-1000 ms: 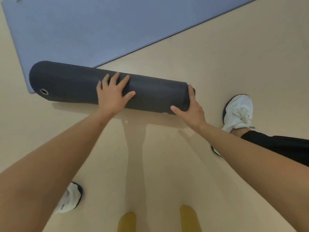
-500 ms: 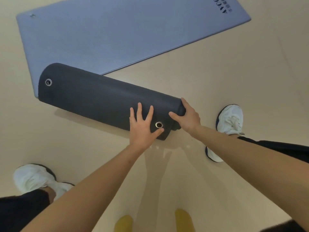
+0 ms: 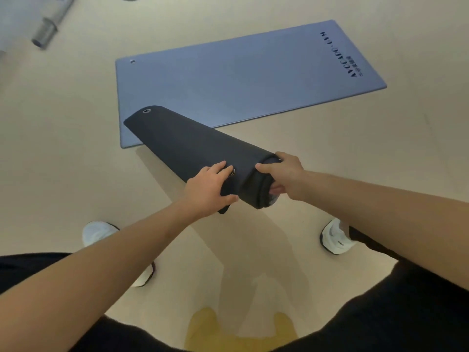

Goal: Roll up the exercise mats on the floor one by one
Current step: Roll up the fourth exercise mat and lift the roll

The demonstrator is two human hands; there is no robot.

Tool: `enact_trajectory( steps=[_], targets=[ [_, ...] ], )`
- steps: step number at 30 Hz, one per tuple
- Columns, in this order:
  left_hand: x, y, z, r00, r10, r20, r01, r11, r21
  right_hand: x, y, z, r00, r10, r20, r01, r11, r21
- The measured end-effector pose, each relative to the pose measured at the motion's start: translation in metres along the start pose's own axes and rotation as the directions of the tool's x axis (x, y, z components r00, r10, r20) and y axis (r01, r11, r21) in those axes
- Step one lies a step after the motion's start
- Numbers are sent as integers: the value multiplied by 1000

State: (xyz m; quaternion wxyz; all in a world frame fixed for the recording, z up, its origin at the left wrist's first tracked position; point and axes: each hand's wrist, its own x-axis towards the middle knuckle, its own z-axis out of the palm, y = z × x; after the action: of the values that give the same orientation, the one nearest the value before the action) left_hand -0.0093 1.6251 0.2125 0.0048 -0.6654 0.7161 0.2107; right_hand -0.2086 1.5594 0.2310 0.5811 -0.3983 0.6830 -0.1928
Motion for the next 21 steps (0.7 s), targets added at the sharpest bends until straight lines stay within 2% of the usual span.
enact_trajectory(
  steps=[3, 5, 7, 10, 12, 16, 21],
  targets=[
    [-31, -13, -5, 996, -85, 9, 85, 965, -250, -32, -20, 9, 991, -58, 122, 59, 998, -5],
    [-43, -18, -3, 984, -175, -25, 144, 877, -459, -54, -28, 15, 976, -103, 189, 99, 995, 31],
    [-50, -14, 1, 953, -290, -87, 190, 796, -576, -71, -28, 24, 963, -138, 230, 125, 990, 69],
    [-57, -2, 7, 885, -432, -173, 292, 806, -515, -87, -21, 38, 944, -182, 276, 150, 980, 133],
    [-61, 0, 8, 851, -466, -242, 312, 820, -481, -88, -20, 42, 930, -196, 310, 171, 980, 106],
    [-64, -9, -4, 854, -396, -338, 270, 892, -362, -79, -24, 42, 909, -184, 373, 200, 980, -4],
    [-62, -11, -25, 848, -339, -407, 199, 916, -350, -73, -29, 29, 892, -196, 408, 203, 979, 25]
  ],
)
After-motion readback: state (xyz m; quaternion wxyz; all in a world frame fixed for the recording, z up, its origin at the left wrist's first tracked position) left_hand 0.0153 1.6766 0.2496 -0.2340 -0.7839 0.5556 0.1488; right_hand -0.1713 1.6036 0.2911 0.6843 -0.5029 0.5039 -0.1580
